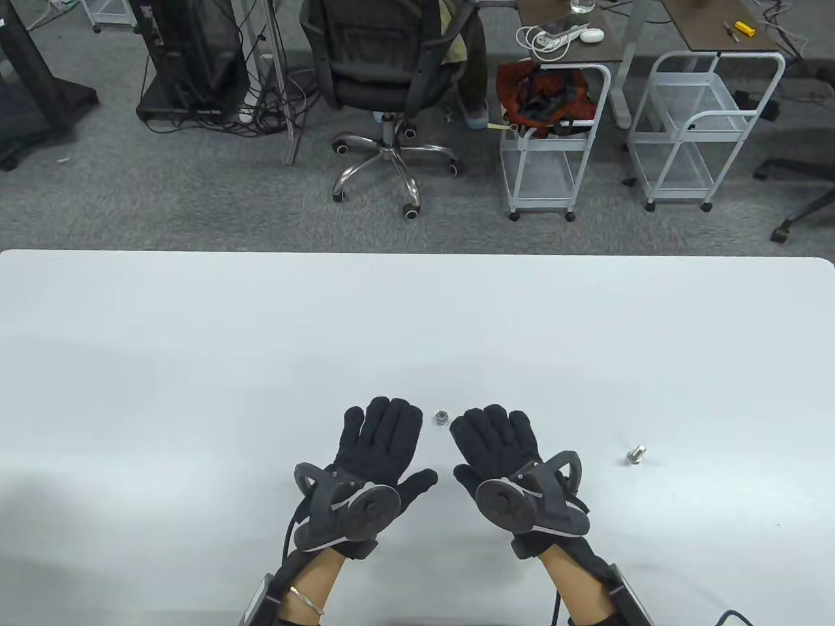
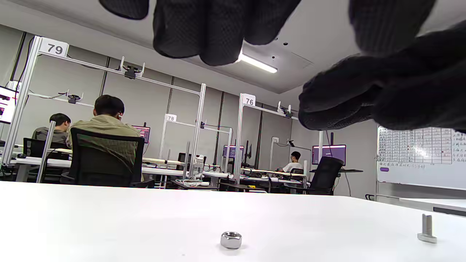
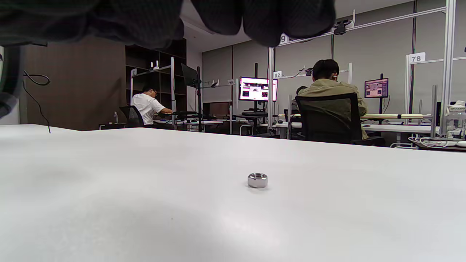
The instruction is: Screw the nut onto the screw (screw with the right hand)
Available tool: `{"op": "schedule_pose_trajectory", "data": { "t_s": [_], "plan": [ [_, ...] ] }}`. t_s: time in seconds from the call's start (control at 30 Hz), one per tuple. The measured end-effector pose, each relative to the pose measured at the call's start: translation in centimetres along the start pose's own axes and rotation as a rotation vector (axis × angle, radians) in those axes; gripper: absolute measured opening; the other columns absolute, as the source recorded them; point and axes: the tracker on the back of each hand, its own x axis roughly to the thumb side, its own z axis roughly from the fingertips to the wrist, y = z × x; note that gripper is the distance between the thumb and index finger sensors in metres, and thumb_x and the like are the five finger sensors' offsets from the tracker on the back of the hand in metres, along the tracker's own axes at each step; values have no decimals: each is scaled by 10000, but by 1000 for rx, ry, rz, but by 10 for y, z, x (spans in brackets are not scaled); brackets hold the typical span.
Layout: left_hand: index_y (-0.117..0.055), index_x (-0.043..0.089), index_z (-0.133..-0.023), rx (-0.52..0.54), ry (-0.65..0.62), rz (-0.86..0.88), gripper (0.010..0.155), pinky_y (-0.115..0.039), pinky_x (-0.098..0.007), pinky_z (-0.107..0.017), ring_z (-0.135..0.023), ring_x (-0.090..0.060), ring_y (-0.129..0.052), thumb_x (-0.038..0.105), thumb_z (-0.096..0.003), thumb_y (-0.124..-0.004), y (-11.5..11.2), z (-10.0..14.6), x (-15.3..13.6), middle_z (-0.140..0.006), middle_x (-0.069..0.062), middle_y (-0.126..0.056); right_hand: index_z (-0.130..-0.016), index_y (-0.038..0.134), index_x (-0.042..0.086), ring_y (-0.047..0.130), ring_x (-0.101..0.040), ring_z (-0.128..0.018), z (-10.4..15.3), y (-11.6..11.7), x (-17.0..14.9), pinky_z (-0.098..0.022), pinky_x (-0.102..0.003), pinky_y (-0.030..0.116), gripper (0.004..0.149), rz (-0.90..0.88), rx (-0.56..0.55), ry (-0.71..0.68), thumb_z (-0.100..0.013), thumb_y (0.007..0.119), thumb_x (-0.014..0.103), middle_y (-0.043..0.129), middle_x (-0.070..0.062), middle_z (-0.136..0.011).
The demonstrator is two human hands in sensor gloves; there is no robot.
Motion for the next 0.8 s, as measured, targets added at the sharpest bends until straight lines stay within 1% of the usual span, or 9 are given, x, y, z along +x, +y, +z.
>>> {"op": "schedule_pose_trajectory", "data": {
  "t_s": [0.8],
  "plan": [
    [-590, 175, -1104, -15, 0, 39, 776, -505, -608, -765, -1026, -416, -732, 645, -489, -644, -1, -1, -1, -1151, -135, -741, -1087, 592, 43, 636, -542, -988, -1, 0, -4, -679, -683, 455, 639, -16, 72, 25, -552, 709, 371, 663, -280, -1066]
  ]
}}
